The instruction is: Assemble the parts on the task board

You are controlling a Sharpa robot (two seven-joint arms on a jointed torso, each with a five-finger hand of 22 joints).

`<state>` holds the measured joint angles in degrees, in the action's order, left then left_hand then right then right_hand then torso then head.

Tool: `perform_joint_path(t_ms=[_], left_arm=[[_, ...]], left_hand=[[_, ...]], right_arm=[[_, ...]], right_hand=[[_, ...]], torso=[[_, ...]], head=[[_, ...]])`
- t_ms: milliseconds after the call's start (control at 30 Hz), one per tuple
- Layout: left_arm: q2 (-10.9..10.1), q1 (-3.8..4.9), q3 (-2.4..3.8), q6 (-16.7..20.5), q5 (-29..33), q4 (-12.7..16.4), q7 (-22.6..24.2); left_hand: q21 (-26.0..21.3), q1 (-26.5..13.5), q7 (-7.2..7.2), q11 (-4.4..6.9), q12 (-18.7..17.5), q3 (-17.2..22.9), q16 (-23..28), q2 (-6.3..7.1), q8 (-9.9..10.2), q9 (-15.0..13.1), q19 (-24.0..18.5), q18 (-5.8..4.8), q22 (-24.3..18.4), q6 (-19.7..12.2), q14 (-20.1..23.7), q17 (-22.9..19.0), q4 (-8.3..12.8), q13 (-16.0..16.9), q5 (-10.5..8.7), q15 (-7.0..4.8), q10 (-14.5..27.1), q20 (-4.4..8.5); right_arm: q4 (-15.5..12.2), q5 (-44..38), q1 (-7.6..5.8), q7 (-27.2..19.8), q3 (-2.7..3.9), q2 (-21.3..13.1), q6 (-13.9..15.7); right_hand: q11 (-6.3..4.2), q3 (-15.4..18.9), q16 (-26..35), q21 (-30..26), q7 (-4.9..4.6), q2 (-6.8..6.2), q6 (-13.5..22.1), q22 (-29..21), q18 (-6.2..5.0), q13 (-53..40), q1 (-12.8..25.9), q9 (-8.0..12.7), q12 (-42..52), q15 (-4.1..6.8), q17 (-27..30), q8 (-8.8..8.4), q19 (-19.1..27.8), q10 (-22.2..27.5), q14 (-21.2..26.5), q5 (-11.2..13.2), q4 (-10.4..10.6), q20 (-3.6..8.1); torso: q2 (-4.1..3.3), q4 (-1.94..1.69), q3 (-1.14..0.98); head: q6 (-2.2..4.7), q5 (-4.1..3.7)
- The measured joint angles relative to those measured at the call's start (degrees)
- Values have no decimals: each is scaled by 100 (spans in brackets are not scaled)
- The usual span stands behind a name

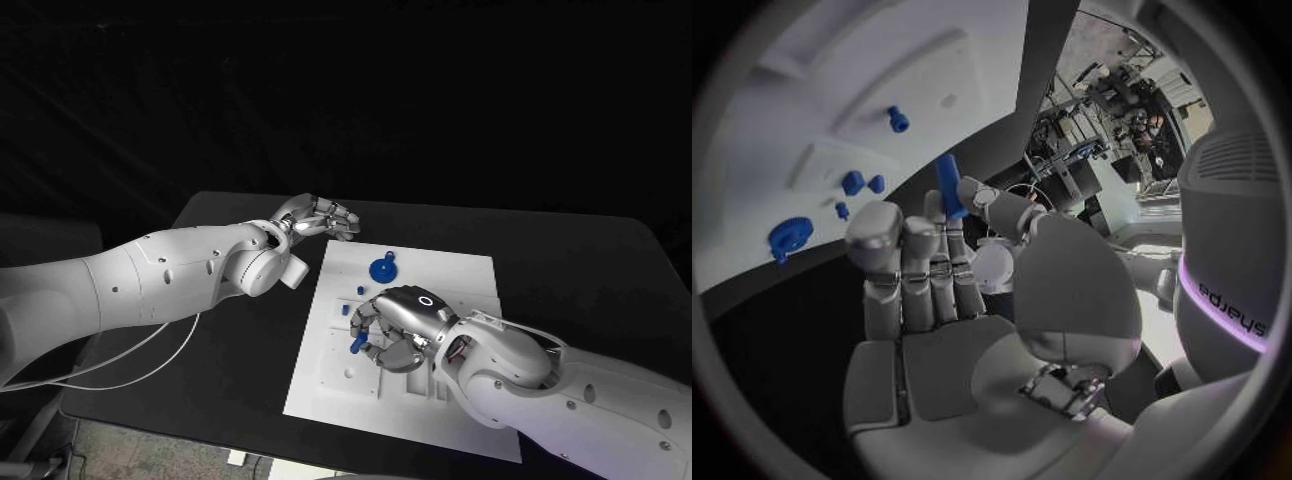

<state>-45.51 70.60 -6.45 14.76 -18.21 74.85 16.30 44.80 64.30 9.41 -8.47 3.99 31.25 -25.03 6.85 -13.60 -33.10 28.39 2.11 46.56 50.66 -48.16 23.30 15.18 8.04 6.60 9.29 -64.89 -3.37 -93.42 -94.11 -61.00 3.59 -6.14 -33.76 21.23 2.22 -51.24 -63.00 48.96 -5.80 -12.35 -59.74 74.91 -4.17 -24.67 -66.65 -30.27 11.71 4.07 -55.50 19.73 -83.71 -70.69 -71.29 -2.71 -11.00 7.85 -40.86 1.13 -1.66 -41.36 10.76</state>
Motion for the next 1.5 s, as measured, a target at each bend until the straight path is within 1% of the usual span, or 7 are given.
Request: perform_joint_path(t_ms=[167, 333, 567, 833, 1067, 1300, 1500], left_arm=[[22, 0, 0, -1, 0, -7, 0], [33, 0, 0, -4, 1, -33, 0], [39, -1, 0, -5, 1, -44, 0], [51, -1, 0, -12, 2, -43, 0], [46, -1, 0, -18, 2, -46, -1], [43, -1, 0, -23, 2, -46, -2], [39, -1, 0, -26, 3, -46, -2]], left_hand=[[0, 0, 0, 0, 0, 0, 0, 0, 0, 0, 0, 1, 0, 0, -12, 1, 0, -3, 0, -12, 0, 0], [0, 0, 0, 0, 0, 0, 0, 0, 0, 0, 0, 1, 0, 0, -11, 5, 0, -3, 0, -12, 0, 0], [0, 0, 0, 0, 0, 0, 0, 0, 0, -1, 0, 0, -5, 0, -12, 4, 0, -2, 0, -12, 0, 0], [0, 0, 0, 0, 0, 0, 0, 0, 0, 4, 0, 0, -5, 0, -11, 10, 0, -7, 0, -12, 0, 0], [0, 0, 0, 0, 0, 0, 0, 0, 0, 4, 0, 0, -5, 0, -11, 9, 0, -7, 0, -12, 0, 0], [-23, 0, 0, 0, 0, 0, 0, 0, 0, 4, 0, -1, -10, 0, -11, 14, 0, -7, 0, -12, 0, 0], [-23, 0, 0, 0, 0, 0, 0, 0, 0, 4, 0, -1, -10, 0, -11, 14, 0, -12, 0, -11, 0, 0]], right_arm=[[125, -112, 95, 16, -85, 163, -45], [229, -242, 208, 63, -98, 233, -68], [284, -394, 281, 120, -118, 321, -91], [312, -492, 292, 164, -136, 325, -126], [355, -545, 294, 189, -208, 335, -188], [427, -645, 291, 244, -233, 362, -208], [428, -732, 292, 289, -233, 362, -225]], right_hand=[[-9, 0, 0, 0, 0, 21, 0, 0, 20, -31, 22, -1, -1, 1, 0, -17, 0, -9, 1, 6, 0, 0], [-18, -1, 0, 0, 0, 21, 0, 0, 21, -33, 22, -5, -7, 2, 0, 6, 1, -19, 2, 6, -32, -1], [-28, 0, 0, 0, 0, 20, 1, -1, 21, -33, 22, -11, -11, 2, 1, 7, -4, -31, 3, 7, -32, 3], [-26, 1, 1, 0, 0, 20, 2, -1, 23, -32, 22, -14, -16, 2, 1, 6, -13, -48, 2, 11, -32, 11], [-23, -15, 1, 0, -3, 12, -1, -1, 23, -32, 29, -24, 6, 1, 1, 4, -13, -51, 1, 12, -49, 11], [-18, 0, 1, 0, -11, 13, -9, -1, 23, -43, 28, -34, 7, -1, 1, 0, -13, -59, -1, -18, -64, 10], [-18, 1, 1, 0, -12, 13, -9, -1, 23, -46, 27, -27, 6, -2, 1, -8, -13, -61, -2, -18, -64, 9]], torso=[[-1, -1, 3], [-1, 3, -1], [-3, 7, -7], [-2, 10, -9], [-2, 8, -9], [-2, 8, -7], [-1, 8, -4]], head=[[-13, 41], [-13, 62], [-31, 79], [-48, 93], [-68, 97], [-83, 105], [-90, 110]])
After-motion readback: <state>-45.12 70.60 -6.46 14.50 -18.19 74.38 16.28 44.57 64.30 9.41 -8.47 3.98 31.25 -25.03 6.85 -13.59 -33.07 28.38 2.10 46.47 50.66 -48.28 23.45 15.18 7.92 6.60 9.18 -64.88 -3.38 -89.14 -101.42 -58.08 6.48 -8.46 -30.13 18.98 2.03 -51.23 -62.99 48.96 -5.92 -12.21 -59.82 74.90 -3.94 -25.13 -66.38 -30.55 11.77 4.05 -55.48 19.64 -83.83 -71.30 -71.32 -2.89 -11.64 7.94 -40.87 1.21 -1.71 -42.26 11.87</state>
